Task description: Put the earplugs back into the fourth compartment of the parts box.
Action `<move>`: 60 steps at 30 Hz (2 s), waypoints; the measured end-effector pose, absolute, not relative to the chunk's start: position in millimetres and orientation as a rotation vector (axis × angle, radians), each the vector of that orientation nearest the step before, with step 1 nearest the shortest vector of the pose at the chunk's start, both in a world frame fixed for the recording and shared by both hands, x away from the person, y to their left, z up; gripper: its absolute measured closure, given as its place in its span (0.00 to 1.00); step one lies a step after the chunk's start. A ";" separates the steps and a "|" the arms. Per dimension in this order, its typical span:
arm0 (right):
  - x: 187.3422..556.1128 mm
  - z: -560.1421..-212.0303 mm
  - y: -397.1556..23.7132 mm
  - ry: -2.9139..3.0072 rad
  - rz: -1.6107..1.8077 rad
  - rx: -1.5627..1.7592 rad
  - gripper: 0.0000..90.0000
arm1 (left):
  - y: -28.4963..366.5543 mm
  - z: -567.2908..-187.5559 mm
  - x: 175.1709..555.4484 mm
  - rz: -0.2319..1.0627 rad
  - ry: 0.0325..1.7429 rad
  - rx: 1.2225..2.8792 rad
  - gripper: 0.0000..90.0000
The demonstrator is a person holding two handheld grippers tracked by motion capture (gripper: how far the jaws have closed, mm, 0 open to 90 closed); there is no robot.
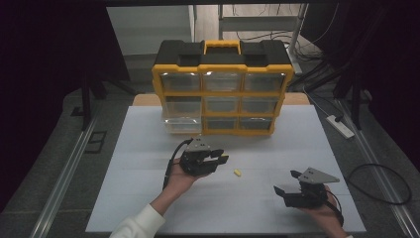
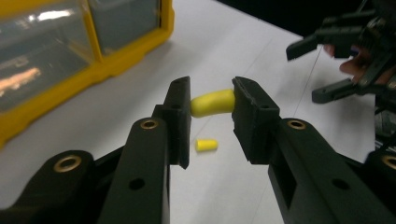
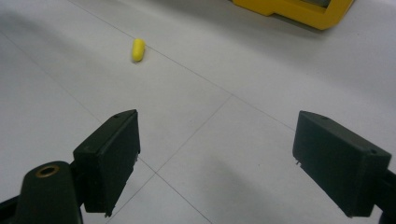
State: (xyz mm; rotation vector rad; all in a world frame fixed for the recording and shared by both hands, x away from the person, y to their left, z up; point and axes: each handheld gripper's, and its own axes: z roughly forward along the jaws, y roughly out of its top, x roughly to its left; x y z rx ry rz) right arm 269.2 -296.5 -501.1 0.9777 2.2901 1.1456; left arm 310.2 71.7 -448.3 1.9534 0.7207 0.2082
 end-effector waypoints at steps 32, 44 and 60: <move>269.4 -501.0 -296.8 2.287 1.143 0.981 0.18 | 140.2 -391.6 304.3 0.332 0.748 1.749 0.75; 270.4 -500.6 -297.1 2.278 1.147 0.990 0.18 | 154.3 -377.7 311.1 0.373 0.769 1.705 0.75; 270.0 -500.1 -296.5 2.279 1.149 0.979 0.18 | 161.0 -363.2 349.1 0.426 0.853 1.724 0.75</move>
